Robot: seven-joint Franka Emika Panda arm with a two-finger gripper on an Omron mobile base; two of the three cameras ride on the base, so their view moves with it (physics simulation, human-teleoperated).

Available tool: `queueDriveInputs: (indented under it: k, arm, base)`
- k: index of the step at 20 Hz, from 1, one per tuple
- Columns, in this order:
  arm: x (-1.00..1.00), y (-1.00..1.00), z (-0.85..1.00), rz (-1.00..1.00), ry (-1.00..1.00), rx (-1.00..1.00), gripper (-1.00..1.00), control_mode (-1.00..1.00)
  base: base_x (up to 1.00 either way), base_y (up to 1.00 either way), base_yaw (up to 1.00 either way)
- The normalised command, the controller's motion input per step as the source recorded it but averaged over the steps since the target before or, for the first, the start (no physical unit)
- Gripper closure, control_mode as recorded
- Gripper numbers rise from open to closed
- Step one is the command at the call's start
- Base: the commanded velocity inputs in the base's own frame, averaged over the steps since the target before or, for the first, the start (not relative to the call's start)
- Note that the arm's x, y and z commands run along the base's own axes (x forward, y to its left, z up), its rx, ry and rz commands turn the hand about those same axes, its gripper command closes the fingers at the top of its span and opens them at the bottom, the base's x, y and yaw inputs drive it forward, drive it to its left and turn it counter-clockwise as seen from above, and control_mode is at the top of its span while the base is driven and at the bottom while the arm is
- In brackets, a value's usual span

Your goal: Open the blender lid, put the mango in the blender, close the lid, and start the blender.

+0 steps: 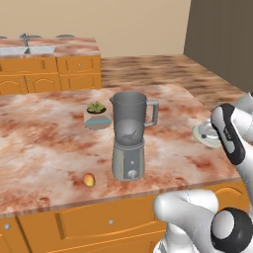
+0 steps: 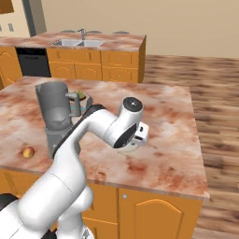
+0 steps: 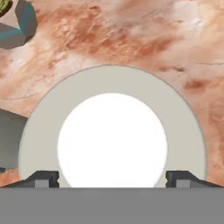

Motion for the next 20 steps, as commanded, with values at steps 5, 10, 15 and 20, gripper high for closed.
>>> queueDriveInputs:
  k: [5, 10, 15, 20]
  arm:
    - [0.49, -0.34, -0.94, 0.00, 0.24, -0.05, 1.00, -1.00]
    - [0.56, -0.01, -0.77, 0.00, 0.14, -0.05, 1.00, -1.00]
    - [0.44, 0.00, -0.60, 0.00, 0.04, 0.00, 1.00, -1.00]
    - [0.39, -0.01, -0.55, 0.00, 0.07, 0.00, 1.00, -1.00]
  base:
    - [0.00, 0.00, 0.00]
    - [0.00, 0.00, 0.00]
    - [0.00, 0.00, 0.00]
    - [0.00, 0.00, 0.00]
